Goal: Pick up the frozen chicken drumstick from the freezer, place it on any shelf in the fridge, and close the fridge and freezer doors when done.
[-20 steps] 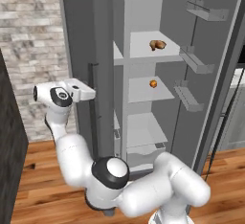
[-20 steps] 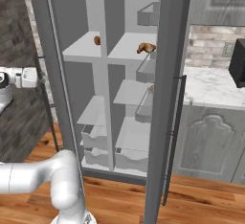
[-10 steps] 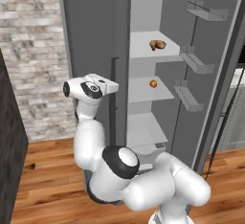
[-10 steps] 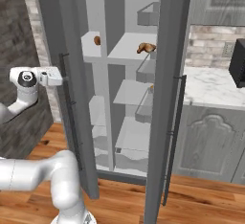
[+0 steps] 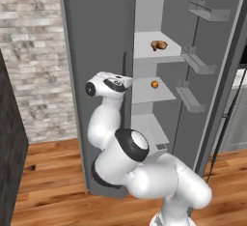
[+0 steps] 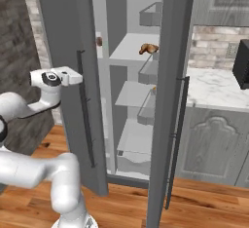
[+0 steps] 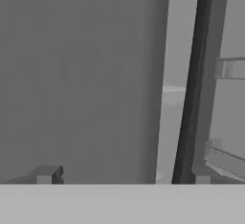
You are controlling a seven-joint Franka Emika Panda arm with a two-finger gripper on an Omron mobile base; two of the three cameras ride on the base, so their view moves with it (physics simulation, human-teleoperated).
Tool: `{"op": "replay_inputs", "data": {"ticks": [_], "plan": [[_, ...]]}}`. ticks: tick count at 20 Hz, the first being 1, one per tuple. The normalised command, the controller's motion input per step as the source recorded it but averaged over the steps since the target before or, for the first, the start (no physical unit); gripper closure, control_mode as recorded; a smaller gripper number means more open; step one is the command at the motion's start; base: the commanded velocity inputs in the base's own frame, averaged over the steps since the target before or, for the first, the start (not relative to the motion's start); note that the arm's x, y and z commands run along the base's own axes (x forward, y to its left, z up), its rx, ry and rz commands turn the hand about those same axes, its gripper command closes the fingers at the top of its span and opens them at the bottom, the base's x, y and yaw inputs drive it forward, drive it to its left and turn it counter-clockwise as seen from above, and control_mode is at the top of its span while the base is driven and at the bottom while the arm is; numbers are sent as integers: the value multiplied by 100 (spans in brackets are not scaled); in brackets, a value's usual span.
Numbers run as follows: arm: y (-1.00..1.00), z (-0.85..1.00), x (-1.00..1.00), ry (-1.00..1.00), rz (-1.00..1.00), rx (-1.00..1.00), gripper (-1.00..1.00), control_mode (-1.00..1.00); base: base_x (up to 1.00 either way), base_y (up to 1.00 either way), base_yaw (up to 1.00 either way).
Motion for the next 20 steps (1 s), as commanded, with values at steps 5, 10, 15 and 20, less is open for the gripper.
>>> {"op": "replay_inputs", "data": {"ticks": [5,10,15,20], "plan": [[-31,0,68,0,0,0,-100,-100,0,0,0],[-21,0,81,0,0,0,-100,-100,0,0,0],[-15,0,89,0,0,0,-100,-100,0,0,0],[-4,0,91,0,0,0,-100,-100,0,0,0]]}}
